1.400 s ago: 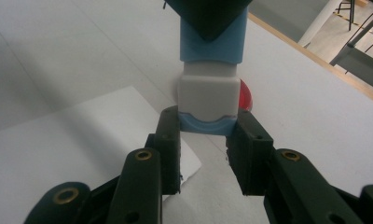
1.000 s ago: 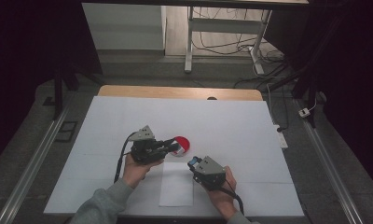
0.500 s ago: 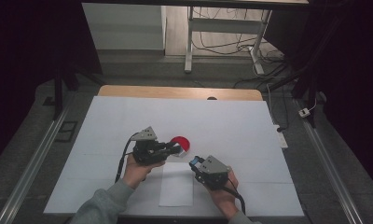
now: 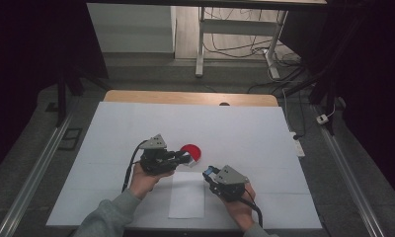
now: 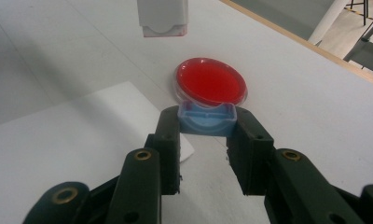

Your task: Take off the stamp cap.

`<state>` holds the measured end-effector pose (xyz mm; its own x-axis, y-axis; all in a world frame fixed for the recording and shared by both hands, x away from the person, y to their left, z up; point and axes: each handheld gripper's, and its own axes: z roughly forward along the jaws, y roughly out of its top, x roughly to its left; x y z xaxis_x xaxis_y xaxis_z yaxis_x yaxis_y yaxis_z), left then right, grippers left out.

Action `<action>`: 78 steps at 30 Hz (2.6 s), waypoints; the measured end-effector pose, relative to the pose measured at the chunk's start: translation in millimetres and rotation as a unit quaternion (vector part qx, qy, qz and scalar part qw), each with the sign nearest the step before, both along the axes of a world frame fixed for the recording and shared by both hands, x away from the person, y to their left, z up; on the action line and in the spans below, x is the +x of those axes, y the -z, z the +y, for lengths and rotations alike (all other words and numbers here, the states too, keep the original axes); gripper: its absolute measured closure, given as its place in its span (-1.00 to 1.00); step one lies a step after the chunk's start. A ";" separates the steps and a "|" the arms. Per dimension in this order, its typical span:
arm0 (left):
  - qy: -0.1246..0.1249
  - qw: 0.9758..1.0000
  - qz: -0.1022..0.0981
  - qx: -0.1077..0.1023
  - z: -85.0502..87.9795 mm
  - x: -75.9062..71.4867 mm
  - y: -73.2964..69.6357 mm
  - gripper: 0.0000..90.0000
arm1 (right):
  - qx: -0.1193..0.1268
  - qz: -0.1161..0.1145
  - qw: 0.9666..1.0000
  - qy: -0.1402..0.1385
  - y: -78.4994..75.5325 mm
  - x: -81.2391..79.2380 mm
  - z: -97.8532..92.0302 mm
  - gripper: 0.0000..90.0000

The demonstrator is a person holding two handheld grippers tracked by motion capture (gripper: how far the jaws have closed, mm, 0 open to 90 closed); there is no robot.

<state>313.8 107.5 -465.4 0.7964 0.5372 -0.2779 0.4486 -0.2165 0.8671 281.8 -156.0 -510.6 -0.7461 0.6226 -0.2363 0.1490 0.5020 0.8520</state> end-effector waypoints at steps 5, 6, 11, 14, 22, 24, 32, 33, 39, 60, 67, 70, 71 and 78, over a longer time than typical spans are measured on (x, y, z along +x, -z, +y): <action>-0.002 1.000 -0.002 0.004 0.7 0.5 0.3 0.68 | -0.001 0.001 1.000 0.001 0.7 -1.5 -5.8 0.45; -0.001 1.000 -0.002 0.005 0.8 0.7 0.4 0.68 | 0.000 0.001 1.000 0.002 0.7 -2.1 -7.4 0.45; -0.002 1.000 -0.003 0.007 1.1 0.6 0.4 0.68 | 0.004 0.004 1.000 0.005 0.4 -3.5 -14.2 0.45; -0.003 1.000 -0.004 0.007 1.9 0.6 0.1 0.68 | 0.007 0.004 1.000 0.003 1.1 -3.5 -16.8 0.45; -0.007 1.000 -0.006 0.005 5.2 0.8 -1.6 0.68 | 0.004 0.003 1.000 0.005 1.5 -4.8 -23.2 0.45; -0.008 1.000 -0.006 0.003 6.3 1.3 -1.9 0.68 | 0.002 0.003 1.000 0.007 1.4 -5.1 -25.5 0.45; -0.015 1.000 -0.009 -0.003 12.8 1.7 -6.3 0.68 | 0.002 0.000 1.000 0.016 0.1 -6.7 -34.8 0.45; -0.016 1.000 -0.008 -0.004 13.8 2.1 -6.7 0.68 | 0.004 0.000 1.000 0.019 -0.3 -6.9 -35.8 0.45; -0.020 1.000 -0.004 -0.004 18.1 5.2 -8.6 0.68 | 0.010 -0.001 1.000 0.025 -2.9 -7.9 -44.1 0.45; -0.013 1.000 -0.016 0.024 13.4 15.5 -18.9 0.68 | 0.012 -0.003 0.999 0.052 -6.9 -13.7 -73.2 0.45; -0.016 0.999 -0.015 0.040 9.7 22.2 -15.9 0.68 | 0.014 -0.003 0.998 0.054 -6.5 -13.9 -76.4 0.45; -0.019 0.999 -0.012 0.046 8.4 25.7 -13.2 0.68 | 0.013 -0.003 0.998 0.054 -6.1 -13.6 -76.6 0.45; -0.020 0.999 -0.011 0.046 8.1 26.8 -12.4 0.68 | 0.012 -0.002 0.998 0.055 -5.9 -13.4 -76.8 0.45; -0.022 0.998 -0.008 0.053 4.5 32.3 -8.7 0.68 | 0.017 -0.004 0.998 0.054 -6.0 -12.8 -76.2 0.45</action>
